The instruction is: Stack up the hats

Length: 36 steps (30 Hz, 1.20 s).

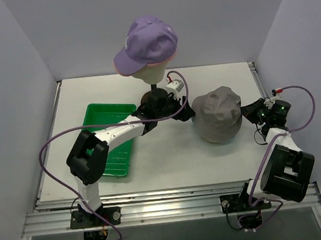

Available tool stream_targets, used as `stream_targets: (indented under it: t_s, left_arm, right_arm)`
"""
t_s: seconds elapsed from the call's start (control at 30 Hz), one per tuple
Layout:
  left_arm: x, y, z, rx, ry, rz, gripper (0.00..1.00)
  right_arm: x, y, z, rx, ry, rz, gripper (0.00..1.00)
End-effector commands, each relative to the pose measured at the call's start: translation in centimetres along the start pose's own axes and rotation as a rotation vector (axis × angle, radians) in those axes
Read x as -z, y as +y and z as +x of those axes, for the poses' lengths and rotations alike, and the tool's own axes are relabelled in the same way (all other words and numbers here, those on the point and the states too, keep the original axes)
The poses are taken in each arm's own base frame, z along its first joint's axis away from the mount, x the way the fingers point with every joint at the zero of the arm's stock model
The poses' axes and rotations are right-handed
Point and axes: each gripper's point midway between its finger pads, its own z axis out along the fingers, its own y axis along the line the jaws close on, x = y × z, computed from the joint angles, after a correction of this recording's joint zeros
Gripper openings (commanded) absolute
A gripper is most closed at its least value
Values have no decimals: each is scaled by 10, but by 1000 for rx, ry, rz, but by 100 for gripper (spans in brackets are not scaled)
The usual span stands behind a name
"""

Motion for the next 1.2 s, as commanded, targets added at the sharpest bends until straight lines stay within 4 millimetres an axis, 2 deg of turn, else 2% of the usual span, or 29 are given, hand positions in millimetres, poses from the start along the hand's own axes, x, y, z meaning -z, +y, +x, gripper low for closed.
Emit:
stream_targets:
  t_s: [0.0,0.17,0.37,0.67,0.73,0.77,0.87,0.9,0.93,0.97,1.17]
  left_arm:
    - [-2,-10,-35,30,-80,89,71]
    - [-5,-5,-40,92,-102,160,73]
    - [-11,-18,-41,133,-137,307,74]
    - [-21,-19,-36,158,-129,349,72]
    - [-22,-21,-36,164,-131,368,65]
    - [-22,-22,-36,166,-130,373,51]
    - [-24,-19,-33,186,-123,363,28]
    - [-24,-16,-31,192,-121,352,13]
    - [-24,-13,-29,198,-118,338,7]
    - [-24,-11,-27,201,-116,329,3]
    - [-23,12,-10,217,-79,188,2]
  right_arm:
    - [-7,12,-20,78,-35,-27,0]
    - [-13,15,-11,113,1,-22,0]
    - [-15,18,-9,123,9,-32,0]
    - [-14,23,-8,137,14,-44,0]
    - [-15,24,-6,141,23,-45,0]
    - [-15,24,-4,147,28,-43,0]
    - [-15,26,-1,154,36,-44,0]
    - [-16,26,-1,156,36,-40,0]
    - [-16,25,0,153,39,-36,0]
    - [-17,23,1,147,41,-31,0]
    - [-15,13,-5,108,17,4,0]
